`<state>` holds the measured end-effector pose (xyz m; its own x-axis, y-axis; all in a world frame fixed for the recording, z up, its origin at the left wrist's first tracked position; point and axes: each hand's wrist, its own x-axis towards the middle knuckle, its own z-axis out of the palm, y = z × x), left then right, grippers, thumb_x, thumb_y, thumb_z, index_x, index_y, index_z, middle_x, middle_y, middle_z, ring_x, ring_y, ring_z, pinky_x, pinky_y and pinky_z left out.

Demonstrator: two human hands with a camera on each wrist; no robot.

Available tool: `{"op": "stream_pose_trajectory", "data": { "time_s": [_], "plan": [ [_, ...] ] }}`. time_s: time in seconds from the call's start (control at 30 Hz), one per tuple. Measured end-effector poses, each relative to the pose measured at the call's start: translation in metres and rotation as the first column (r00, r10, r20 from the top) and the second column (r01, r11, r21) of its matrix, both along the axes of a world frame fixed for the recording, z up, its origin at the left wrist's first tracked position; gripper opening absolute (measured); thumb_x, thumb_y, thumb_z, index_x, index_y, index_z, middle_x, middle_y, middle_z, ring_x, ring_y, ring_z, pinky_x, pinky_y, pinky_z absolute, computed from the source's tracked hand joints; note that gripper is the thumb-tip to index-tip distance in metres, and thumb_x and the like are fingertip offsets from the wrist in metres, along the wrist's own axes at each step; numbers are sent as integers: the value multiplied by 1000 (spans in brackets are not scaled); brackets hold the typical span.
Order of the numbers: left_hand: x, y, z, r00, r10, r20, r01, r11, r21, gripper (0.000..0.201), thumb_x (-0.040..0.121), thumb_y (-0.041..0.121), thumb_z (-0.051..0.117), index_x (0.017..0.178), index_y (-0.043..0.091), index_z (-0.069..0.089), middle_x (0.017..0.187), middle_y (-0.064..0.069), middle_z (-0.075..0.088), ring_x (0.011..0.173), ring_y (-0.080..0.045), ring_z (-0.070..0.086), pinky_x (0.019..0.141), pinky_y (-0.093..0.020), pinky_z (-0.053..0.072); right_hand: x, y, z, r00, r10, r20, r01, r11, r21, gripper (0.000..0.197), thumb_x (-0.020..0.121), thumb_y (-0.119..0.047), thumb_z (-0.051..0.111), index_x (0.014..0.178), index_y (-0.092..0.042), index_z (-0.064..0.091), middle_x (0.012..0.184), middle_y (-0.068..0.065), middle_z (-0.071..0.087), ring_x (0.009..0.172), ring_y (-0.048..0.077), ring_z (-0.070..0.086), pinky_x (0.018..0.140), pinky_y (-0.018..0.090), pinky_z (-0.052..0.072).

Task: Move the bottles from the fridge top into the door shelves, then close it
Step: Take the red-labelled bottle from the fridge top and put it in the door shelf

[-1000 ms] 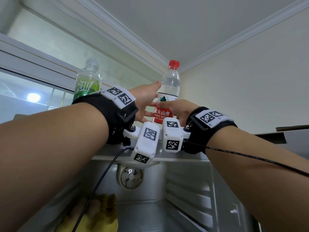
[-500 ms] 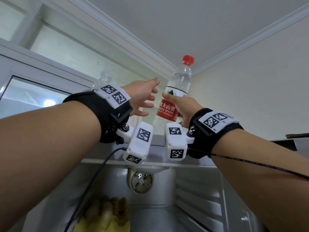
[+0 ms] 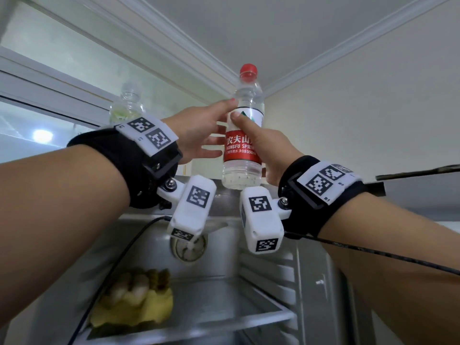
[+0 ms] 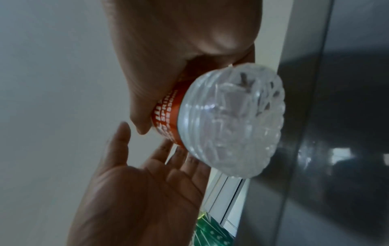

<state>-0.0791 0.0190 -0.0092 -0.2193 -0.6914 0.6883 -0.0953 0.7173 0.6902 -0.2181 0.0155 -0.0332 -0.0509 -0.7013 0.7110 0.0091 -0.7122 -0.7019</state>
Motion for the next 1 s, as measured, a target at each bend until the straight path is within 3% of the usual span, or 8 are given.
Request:
{"op": "stream_pose_trajectory", "data": {
  "time_s": [0.17, 0.37, 0.47, 0.6, 0.73, 0.87, 1.0],
  "plan": [
    [-35, 30, -21, 998, -48, 52, 46, 998, 30, 51, 78, 59, 66, 110, 20, 69, 100, 0, 75, 97, -19, 70, 75, -35, 58, -29, 43, -33, 997, -41, -70, 42, 999, 18, 39, 81, -36, 74, 104, -5, 65, 80, 8, 73, 51, 13, 71, 45, 21, 54],
    [-85, 72, -52, 992, -85, 96, 73, 990, 122, 41, 78, 50, 69, 107, 21, 69, 92, 3, 77, 85, -12, 70, 57, -25, 56, -74, 101, -72, 970, -157, -186, 173, 982, 72, 35, 82, -35, 73, 100, -7, 65, 88, 11, 75, 61, 16, 72, 56, 25, 60],
    [-110, 94, -68, 984, -128, 123, 111, 985, 134, 43, 78, 51, 69, 111, 22, 67, 95, 4, 78, 86, -11, 72, 59, -25, 56, -101, 135, -87, 928, -251, -274, 285, 954, 94, 39, 82, -42, 71, 104, -9, 64, 83, 4, 75, 58, 9, 72, 48, 20, 54],
    [-147, 123, -92, 968, -218, 121, 203, 971, 126, 52, 72, 51, 73, 115, 23, 66, 99, 2, 78, 89, -17, 74, 64, -31, 58, -141, 179, -101, 828, -338, -448, 426, 898, 111, 47, 80, -50, 69, 116, -20, 61, 102, 0, 76, 88, 14, 74, 70, 32, 57],
    [-184, 152, -119, 934, -336, 125, 317, 936, 152, 67, 61, 42, 82, 122, 23, 61, 109, -3, 75, 97, -24, 73, 81, -46, 58, -175, 220, -113, 770, -386, -508, 510, 851, 126, 63, 77, -45, 75, 131, -25, 49, 110, -3, 73, 95, 14, 72, 62, 33, 57],
    [-219, 181, -142, 907, -384, 170, 359, 919, 162, 38, 76, 32, 77, 110, 28, 61, 109, 0, 73, 99, -19, 70, 78, -41, 58, -205, 257, -125, 710, -416, -568, 572, 812, 120, 59, 79, -31, 75, 132, -27, 48, 111, 1, 72, 97, 18, 71, 64, 33, 57],
    [-250, 203, -158, 881, -441, 173, 400, 888, 226, 58, 76, 31, 77, 127, 23, 52, 114, -1, 70, 102, -20, 68, 78, -41, 57, -233, 284, -140, 687, -471, -554, 636, 758, 145, 67, 77, -29, 76, 135, -28, 43, 111, 2, 71, 97, 20, 71, 70, 37, 56]
  ]
}}
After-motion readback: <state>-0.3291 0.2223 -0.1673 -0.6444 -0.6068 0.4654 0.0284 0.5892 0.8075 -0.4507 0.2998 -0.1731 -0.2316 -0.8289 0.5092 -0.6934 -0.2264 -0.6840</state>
